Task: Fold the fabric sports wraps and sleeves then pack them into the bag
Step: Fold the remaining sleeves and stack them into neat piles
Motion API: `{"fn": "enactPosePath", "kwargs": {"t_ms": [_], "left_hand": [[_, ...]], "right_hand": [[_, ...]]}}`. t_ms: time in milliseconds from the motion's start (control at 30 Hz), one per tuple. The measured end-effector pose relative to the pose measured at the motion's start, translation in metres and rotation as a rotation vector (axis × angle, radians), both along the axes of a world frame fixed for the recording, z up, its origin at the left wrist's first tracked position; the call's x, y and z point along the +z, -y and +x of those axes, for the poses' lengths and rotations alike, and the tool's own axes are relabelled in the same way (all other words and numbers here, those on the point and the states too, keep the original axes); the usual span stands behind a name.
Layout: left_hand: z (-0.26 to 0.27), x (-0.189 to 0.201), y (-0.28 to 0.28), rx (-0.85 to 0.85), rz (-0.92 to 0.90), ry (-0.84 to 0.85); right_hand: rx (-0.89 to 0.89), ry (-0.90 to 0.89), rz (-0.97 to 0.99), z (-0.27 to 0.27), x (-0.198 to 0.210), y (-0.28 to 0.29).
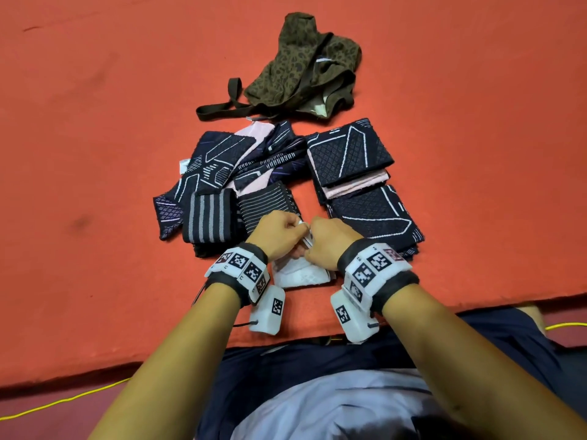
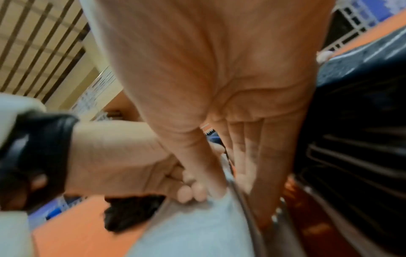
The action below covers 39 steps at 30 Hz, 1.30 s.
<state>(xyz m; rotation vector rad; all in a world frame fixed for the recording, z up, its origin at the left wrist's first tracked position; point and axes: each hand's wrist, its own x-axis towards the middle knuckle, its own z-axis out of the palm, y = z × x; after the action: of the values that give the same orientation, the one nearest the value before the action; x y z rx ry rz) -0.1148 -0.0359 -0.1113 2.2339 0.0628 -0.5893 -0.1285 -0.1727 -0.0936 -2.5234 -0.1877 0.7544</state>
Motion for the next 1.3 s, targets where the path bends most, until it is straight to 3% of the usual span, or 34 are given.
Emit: {"fn": "enactPosePath", "kwargs": {"t_ms": [100,400,767,900,1167,1300], "left_hand": [[-0.003,-0.005,-0.006,-0.001,-0.073,-0.013],[-0.015,-0.022,-0.025,0.091,-0.021,0.147],[-0.046,-0.052,-0.022,0.357,-0.118,0.396],[-0.054,-0.061,-0.027,0.389,-0.134,0.376],[-0.056,-0.063,-0.034,0.472,-0.351,0.230],[-0.053,-0.063,-0.034,0.464,-0.298,0.224]], "right_hand": [[-0.014,0.071,-0.073,-0.007,-0.006,-0.004],[0.016,0.260,-0.104,-0.011,-0.014,-0.007],[0.065,0.345,-0.074,-0.026,-0.036,0.004],[0.024,0.333,-0.106,-0.029,-0.040,0.006],[0.065,0.350,-0.217,-0.030,-0.033,0.000],[0.079,0.333,-0.319,-0.034,-0.029,-0.001]]}}
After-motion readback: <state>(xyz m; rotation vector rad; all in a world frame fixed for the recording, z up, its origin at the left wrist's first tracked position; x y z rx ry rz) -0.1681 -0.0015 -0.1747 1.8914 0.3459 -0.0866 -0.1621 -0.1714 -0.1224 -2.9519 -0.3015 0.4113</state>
